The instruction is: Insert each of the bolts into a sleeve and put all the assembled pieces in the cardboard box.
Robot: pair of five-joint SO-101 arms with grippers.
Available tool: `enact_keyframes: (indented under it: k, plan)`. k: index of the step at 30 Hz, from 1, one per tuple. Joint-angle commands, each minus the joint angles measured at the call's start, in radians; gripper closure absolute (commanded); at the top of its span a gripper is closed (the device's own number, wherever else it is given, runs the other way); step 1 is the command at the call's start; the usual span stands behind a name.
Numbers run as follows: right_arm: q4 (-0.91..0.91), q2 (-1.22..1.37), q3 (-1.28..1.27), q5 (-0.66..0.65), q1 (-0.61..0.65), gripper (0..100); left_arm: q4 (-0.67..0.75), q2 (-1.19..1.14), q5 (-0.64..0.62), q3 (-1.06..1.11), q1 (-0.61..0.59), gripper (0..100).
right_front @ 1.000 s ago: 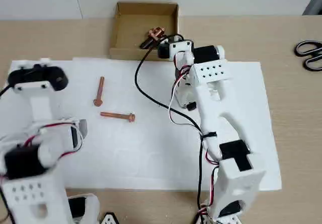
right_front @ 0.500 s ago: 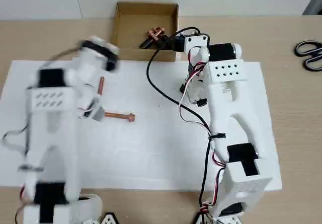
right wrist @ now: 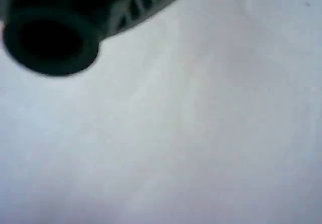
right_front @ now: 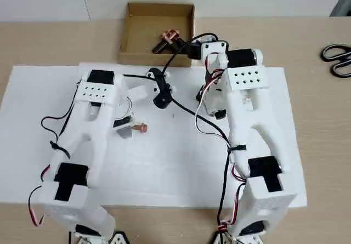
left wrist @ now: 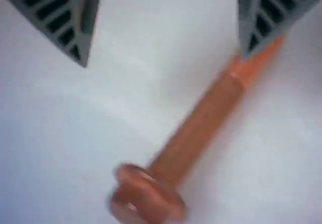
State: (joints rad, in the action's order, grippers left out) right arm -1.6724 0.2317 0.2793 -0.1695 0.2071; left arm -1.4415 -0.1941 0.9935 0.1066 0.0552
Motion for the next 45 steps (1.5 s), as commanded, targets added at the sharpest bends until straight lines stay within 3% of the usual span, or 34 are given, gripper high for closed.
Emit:
enact_keyframes:
  k: [1,13,19,30,45]
  plan:
    - [-0.002,-0.067,0.003,-0.011,-0.010,99.5,0.052,-0.003,0.006,-0.042,0.020,82]
    - [-0.001,-0.067,0.006,-0.049,-0.010,99.5,0.124,-0.100,0.008,-0.042,0.058,82]
    - [-0.001,-0.067,0.008,-0.051,-0.010,99.5,0.124,-0.118,0.008,-0.042,0.060,92]
    - [0.012,-0.067,0.008,-0.051,-0.010,99.5,0.115,-0.112,0.003,-0.042,0.060,96]
    - [0.007,-0.067,0.008,-0.051,-0.010,99.5,-0.012,0.087,-0.080,-0.042,0.055,98]
